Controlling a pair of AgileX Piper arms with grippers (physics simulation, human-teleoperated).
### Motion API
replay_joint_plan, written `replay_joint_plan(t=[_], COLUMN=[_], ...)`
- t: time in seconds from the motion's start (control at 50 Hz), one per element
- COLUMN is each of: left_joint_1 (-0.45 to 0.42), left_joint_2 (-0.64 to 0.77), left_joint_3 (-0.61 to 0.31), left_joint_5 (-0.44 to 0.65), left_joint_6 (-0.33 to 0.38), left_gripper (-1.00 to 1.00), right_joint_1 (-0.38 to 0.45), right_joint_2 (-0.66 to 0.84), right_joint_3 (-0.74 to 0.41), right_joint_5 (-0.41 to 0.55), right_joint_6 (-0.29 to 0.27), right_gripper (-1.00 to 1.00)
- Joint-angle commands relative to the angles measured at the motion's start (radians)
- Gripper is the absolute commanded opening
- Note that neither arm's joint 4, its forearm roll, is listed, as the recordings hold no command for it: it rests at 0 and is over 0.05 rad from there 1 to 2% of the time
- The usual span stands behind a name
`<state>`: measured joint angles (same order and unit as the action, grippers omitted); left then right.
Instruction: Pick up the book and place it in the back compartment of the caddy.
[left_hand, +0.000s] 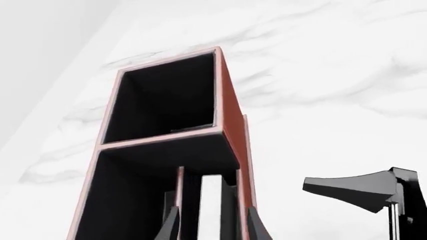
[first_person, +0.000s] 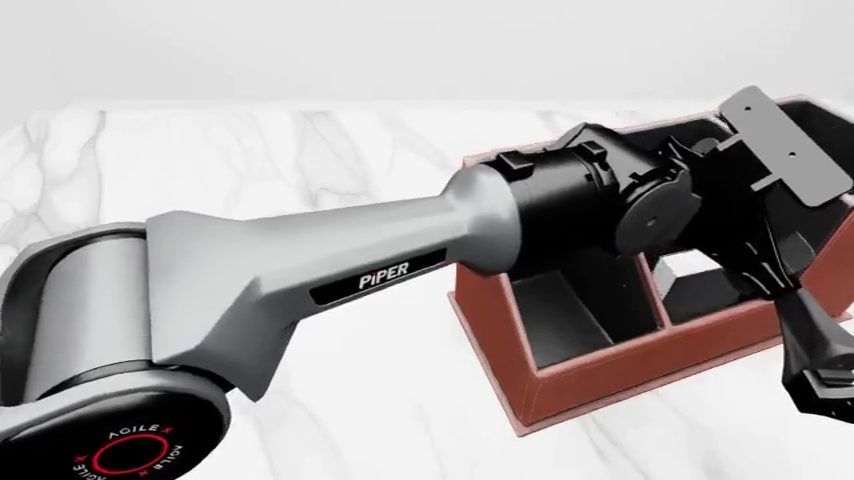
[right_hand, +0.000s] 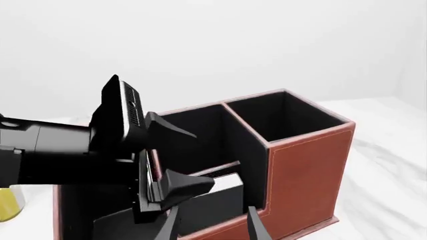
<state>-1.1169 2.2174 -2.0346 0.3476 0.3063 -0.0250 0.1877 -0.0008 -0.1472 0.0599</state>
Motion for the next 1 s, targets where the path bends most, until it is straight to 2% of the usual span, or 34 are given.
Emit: replay_joint_plan(t=[0.02, 0.08, 0.14, 0.18, 0.3, 0.52, 0.56, 0.58, 0.74, 0.78, 0.8, 0.88, 0.92, 0.94, 0.96, 1.0], left_joint_1=[-0.022, -0.016, -0.028, 0.008, 0.022, 0.033, 0.040, 0.071, 0.069, 0.080, 0.085, 0.129, 0.168, 0.174, 0.210, 0.229], left_joint_2=[-0.076, -0.132, -0.179, -0.202, -0.291, -0.445, -0.467, -0.465, -0.551, -0.587, -0.621, -0.697, -0.720, -0.765, -0.787, -0.834], left_joint_3=[0.078, 0.136, 0.177, 0.181, 0.231, 0.385, 0.402, 0.397, 0.450, 0.489, 0.539, 0.644, 0.707, 0.778, 0.783, 0.840], left_joint_5=[-0.036, -0.085, -0.086, -0.105, -0.105, -0.131, -0.137, -0.134, -0.151, -0.178, -0.216, -0.271, -0.307, -0.364, -0.359, -0.399], left_joint_6=[-0.017, 0.002, -0.002, 0.009, 0.018, 0.023, 0.028, 0.053, 0.047, 0.031, 0.058, 0.036, 0.078, 0.111, 0.046, 0.044], left_gripper=[1.00, 1.00, 1.00, 1.00, 1.00, 1.00, 1.00, 1.00, 1.00, 1.00, 1.00, 1.00, 1.00, 1.00, 1.00, 1.00], right_joint_1=[-0.001, -0.001, -0.002, -0.002, -0.003, -0.006, -0.006, -0.006, -0.006, -0.006, -0.005, -0.004, -0.003, -0.002, 0.000, 0.001], right_joint_2=[-0.006, -0.009, -0.012, -0.008, -0.018, -0.031, -0.034, -0.037, -0.046, -0.050, -0.051, -0.054, -0.053, -0.052, -0.051, -0.051], right_joint_3=[0.000, 0.000, 0.000, 0.000, 0.000, 0.001, 0.001, 0.001, 0.001, 0.001, 0.001, 0.001, 0.001, 0.001, 0.001, 0.001], right_joint_5=[0.005, 0.008, 0.010, 0.007, 0.016, 0.028, 0.030, 0.033, 0.040, 0.042, 0.042, 0.044, 0.043, 0.042, 0.041, 0.040], right_joint_6=[-0.002, -0.004, -0.004, -0.006, -0.008, -0.016, -0.017, -0.018, -0.019, -0.018, -0.019, -0.016, -0.016, -0.016, -0.017, -0.017], right_gripper=[1.00, 1.00, 1.00, 1.00, 1.00, 1.00, 1.00, 1.00, 1.00, 1.00, 1.00, 1.00, 1.00, 1.00, 1.00, 1.00])
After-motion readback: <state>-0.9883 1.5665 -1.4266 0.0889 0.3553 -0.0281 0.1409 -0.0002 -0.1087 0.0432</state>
